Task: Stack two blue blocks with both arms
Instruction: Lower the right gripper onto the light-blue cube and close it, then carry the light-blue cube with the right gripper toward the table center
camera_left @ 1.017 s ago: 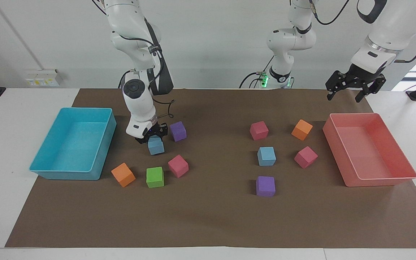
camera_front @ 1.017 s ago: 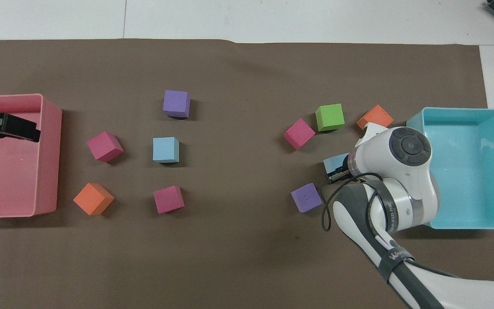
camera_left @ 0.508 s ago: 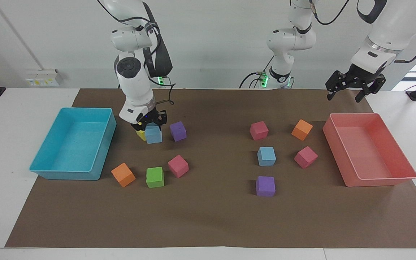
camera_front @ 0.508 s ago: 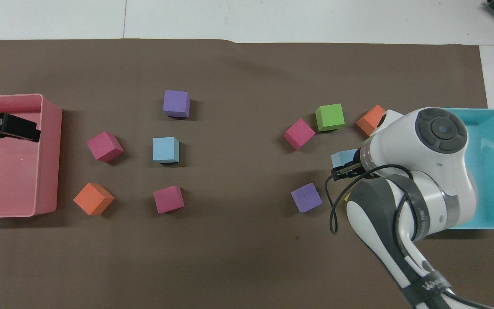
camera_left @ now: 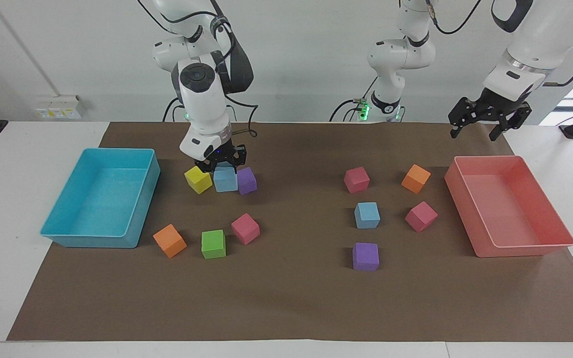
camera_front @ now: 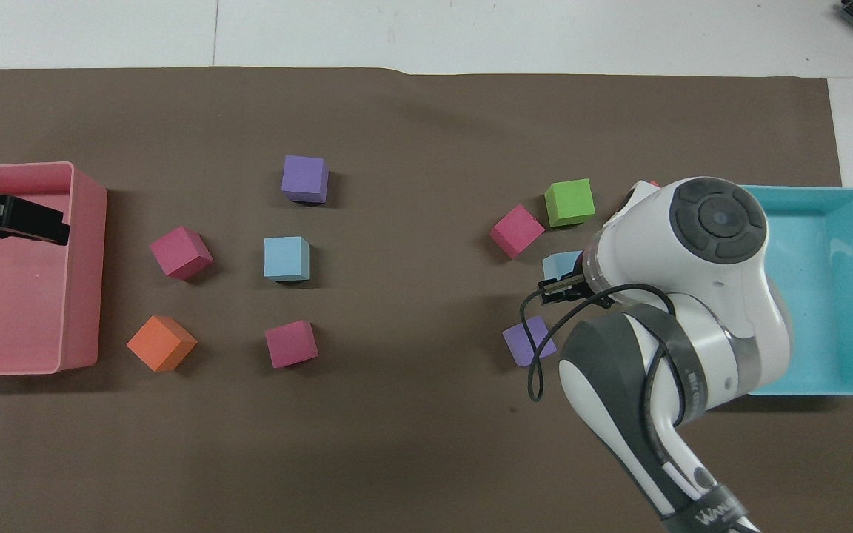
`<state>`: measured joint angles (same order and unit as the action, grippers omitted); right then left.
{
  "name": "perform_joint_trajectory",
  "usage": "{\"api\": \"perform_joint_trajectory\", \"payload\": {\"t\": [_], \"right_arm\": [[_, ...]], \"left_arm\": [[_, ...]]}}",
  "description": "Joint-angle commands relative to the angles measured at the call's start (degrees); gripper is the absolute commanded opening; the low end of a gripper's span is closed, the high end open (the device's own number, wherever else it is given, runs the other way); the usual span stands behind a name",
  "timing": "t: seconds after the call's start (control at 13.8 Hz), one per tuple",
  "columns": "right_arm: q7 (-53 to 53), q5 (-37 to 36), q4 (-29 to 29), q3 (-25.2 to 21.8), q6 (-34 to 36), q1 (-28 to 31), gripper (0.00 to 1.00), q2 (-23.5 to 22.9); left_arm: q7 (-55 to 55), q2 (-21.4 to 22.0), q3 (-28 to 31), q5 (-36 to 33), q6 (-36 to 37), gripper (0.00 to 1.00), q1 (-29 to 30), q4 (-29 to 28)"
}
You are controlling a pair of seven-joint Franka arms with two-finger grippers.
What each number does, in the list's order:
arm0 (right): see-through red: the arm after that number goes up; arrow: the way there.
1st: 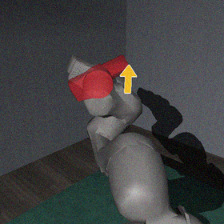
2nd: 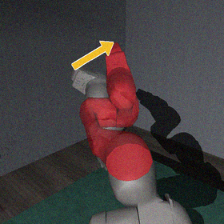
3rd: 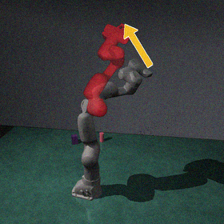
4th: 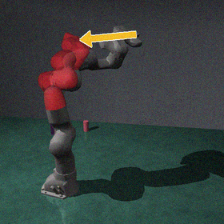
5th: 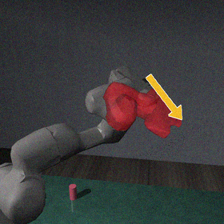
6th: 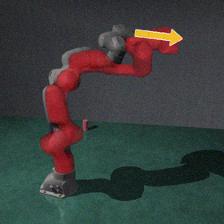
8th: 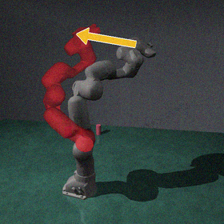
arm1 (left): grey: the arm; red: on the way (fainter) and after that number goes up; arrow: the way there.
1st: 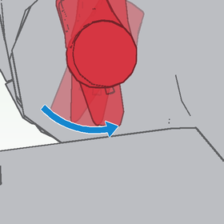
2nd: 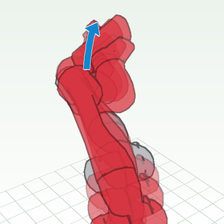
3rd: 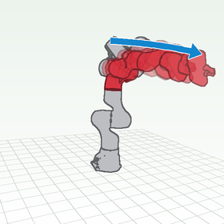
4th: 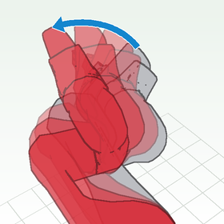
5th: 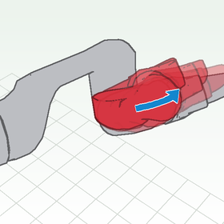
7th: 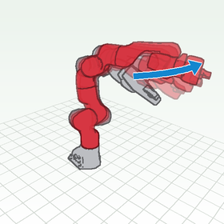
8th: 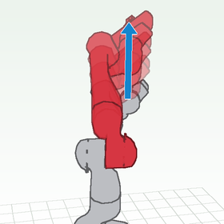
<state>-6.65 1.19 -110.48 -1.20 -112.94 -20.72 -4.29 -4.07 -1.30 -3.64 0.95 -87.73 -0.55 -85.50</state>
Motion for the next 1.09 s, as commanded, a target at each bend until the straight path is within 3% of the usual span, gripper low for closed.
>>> {"api": "perform_joint_trajectory", "payload": {"t": [0.0,0.22,1.02], "right_arm": [[-6.16,0.30,6.66,0.14,1.67,-3.17,0.00,-4.75],[-10.91,1.27,14.05,0.14,3.78,-6.25,0.00,-10.20],[-25.07,0.65,26.37,0.14,2.56,-15.49,0.00,-23.22]], "left_arm": [[-0.23,0.16,0.12,-0.69,1.15,1.00,-0.15,0.69],[-0.23,0.16,0.12,-0.69,1.15,1.00,-0.06,0.69],[-0.15,0.86,0.12,-0.60,1.24,1.00,-0.50,-0.28]]}}
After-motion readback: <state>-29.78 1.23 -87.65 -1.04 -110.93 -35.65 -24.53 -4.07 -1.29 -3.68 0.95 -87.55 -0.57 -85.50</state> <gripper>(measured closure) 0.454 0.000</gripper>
